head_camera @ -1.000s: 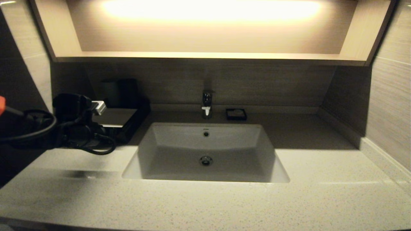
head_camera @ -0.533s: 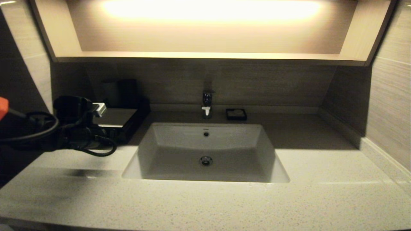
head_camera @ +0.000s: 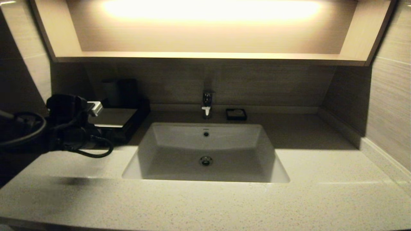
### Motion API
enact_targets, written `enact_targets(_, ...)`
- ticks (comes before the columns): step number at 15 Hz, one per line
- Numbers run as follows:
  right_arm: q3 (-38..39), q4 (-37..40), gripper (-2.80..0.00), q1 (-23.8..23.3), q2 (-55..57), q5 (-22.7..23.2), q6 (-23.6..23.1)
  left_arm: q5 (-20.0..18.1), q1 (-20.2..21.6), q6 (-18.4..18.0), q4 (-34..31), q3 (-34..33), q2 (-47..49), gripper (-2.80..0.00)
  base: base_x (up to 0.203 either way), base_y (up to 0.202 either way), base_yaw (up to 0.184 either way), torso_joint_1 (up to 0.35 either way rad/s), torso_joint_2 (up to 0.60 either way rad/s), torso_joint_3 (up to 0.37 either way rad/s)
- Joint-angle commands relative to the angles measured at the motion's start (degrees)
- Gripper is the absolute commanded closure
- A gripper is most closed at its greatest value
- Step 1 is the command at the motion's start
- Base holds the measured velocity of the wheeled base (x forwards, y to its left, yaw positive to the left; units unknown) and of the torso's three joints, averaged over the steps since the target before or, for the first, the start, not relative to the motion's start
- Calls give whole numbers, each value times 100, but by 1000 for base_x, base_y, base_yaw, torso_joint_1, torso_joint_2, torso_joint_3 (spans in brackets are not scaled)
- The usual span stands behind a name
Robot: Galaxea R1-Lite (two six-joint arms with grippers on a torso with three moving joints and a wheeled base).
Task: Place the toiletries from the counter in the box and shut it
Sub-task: Close the drawer
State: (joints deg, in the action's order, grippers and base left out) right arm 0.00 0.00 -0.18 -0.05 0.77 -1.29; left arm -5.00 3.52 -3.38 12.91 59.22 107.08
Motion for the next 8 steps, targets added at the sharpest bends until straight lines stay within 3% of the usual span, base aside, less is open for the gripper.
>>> enact_targets(1, 9, 0, 0, 1, 2, 2, -3, 7, 10, -21, 79, -234, -355, 0, 0, 0, 0, 0, 0, 0)
enact_targets(8, 9, 0, 0, 1, -3, 2, -3, 36, 35, -107, 180, -855, -1608, 0, 0, 0, 0, 0, 0, 0)
